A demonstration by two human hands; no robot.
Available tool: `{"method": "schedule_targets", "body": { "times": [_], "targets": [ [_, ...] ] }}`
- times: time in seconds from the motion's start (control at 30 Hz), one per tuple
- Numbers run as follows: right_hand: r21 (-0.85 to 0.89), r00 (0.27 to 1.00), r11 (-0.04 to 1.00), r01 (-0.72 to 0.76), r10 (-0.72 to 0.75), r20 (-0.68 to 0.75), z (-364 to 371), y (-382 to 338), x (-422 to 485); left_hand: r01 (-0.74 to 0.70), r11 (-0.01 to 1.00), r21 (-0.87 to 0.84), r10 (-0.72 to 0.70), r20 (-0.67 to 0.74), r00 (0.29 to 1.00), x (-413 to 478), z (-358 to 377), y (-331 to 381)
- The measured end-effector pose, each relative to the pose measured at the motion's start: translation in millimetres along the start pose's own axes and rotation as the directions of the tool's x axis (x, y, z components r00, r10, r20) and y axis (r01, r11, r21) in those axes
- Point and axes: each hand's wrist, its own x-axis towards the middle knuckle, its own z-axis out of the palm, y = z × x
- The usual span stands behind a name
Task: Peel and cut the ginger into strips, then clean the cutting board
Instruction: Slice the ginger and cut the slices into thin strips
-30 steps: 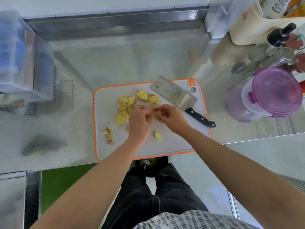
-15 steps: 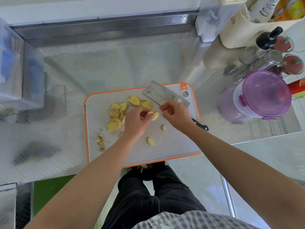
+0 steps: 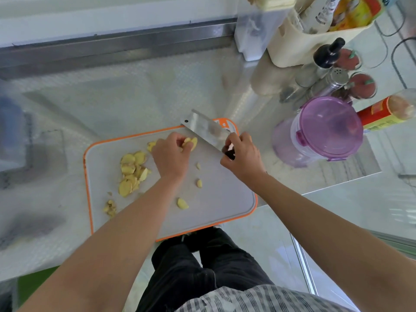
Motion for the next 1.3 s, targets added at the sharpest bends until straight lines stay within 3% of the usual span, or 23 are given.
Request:
{"method": "schedule_targets", "body": {
  "times": [0.23, 0.43, 0.53, 0.57, 0.63, 0.73, 0.83, 0.9, 1.0, 1.1, 1.3],
  "targets": [
    [0.001, 1.0, 1.0, 0.023, -0.023, -0.02, 9, 5, -5, -0.007, 0.913, 0.408, 0.004, 0.009, 1.0, 7, 4, 9],
    [-0.126, 0.993, 0.99, -0.061, 0.073, 0.095, 13, 1, -1, -0.161, 0.907, 0.39, 0.149, 0.061, 0.987, 3, -5, -1],
    [-0.061, 0.996, 0.994, 0.091, -0.091, -0.005, 14, -12, 3, -0.268, 0.893, 0.36, 0.274, 0.036, 0.961, -1, -18, -17],
    [0.007, 0.989, 0.989, 0.148, -0.148, 0.03, 16, -18, 4, -0.301, 0.893, 0.335, 0.309, 0.032, 0.951, -3, -24, -23],
    [0.099, 0.943, 0.97, 0.224, -0.241, 0.228, 23, -30, 3, -0.339, 0.906, 0.254, 0.337, 0.053, 0.94, -10, -36, -36],
    [0.046, 0.854, 0.951, 0.307, -0.296, 0.428, 42, -35, -7, -0.37, 0.908, 0.198, 0.358, 0.096, 0.929, -28, -53, -55],
    [0.032, 0.876, 0.936, 0.352, -0.341, 0.342, 55, -38, -19, -0.342, 0.895, 0.287, 0.342, 0.052, 0.938, -43, -66, -72],
    [0.042, 0.877, 0.916, 0.399, -0.395, 0.273, 59, -49, -24, -0.25, 0.898, 0.363, 0.268, -0.001, 0.963, -48, -73, -80],
    [0.045, 0.823, 0.896, 0.442, -0.425, 0.375, 67, -67, -30, -0.084, 0.912, 0.402, 0.111, -0.043, 0.993, -55, -79, -89],
    [-0.013, 0.782, 0.885, 0.466, -0.404, 0.475, 80, -74, -35, -0.029, 0.933, 0.358, 0.043, -0.033, 0.999, -62, -83, -97],
    [0.062, 0.859, 0.938, 0.34, -0.337, 0.386, 79, -90, -24, -0.015, 0.983, 0.185, 0.036, -0.106, 0.994, -53, -92, -102]
  ]
}}
